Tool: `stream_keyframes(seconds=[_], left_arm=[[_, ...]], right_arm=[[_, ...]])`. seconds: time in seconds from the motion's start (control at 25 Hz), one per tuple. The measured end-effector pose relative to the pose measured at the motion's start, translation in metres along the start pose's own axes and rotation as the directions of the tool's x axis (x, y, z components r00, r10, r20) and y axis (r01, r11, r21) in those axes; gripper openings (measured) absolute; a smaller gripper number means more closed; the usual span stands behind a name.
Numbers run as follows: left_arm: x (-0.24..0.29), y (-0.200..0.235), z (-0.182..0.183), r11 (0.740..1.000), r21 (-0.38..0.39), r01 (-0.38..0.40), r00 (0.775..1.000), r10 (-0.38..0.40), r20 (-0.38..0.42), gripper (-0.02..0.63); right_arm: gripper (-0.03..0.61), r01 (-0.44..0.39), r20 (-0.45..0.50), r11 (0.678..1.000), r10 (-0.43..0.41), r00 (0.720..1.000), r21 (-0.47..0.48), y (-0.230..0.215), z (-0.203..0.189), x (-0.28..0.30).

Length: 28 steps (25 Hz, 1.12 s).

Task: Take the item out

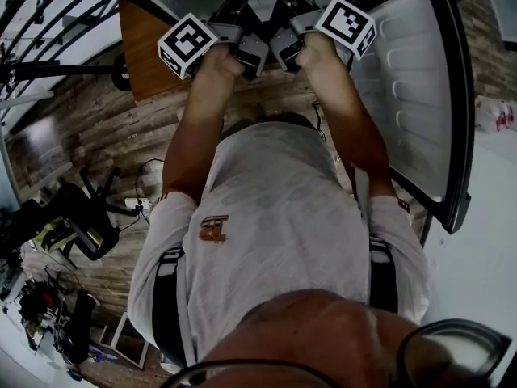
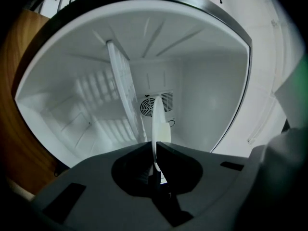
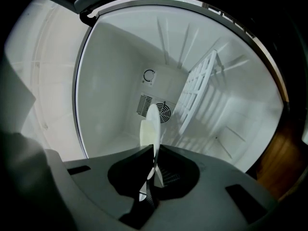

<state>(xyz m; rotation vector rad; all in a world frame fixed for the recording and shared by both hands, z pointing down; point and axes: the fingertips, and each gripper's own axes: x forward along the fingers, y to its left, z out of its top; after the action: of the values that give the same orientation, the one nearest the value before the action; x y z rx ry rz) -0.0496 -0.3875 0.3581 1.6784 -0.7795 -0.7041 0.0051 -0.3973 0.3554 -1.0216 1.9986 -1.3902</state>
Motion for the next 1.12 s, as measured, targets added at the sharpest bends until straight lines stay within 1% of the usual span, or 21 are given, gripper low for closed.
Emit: stream_keyframes(seconds=[0.24,0.6,0.72,0.88,1.12], left_arm=[[-0.017,-0.005,-0.01,1.0,0.029,0.008,1.0,-0.008,0.011,0.034],[-0.025,-0.001,-0.015,0.999,0.051,-0.003,1.0,0.002,0.022,0.034],[-0.026,-0.005,-0.015,0.999,0.051,0.013,1.0,-0.014,0.022,0.034],[-0.026,-0.001,-0.016,0.999,0.054,-0.001,1.0,0.0,0.021,0.032],[-0.023,-0.005,-0.016,0.999,0.049,0.008,1.0,-0.008,0.015,0.032]], right_arm=[[0.048,-0.027,-0.007,1.0,0.027,1.0,-0.006,0.006,-0.012,-0.014],[0.048,-0.044,-0.019,0.999,0.044,0.999,0.011,0.001,-0.02,-0.019],[0.048,-0.051,-0.019,0.999,0.051,0.999,0.004,0.003,-0.021,-0.02],[0.047,-0.052,-0.015,0.999,0.052,0.999,0.0,0.002,-0.02,-0.021],[0.046,-0.048,-0.013,0.999,0.047,0.999,-0.014,0.003,-0.016,-0.021]])
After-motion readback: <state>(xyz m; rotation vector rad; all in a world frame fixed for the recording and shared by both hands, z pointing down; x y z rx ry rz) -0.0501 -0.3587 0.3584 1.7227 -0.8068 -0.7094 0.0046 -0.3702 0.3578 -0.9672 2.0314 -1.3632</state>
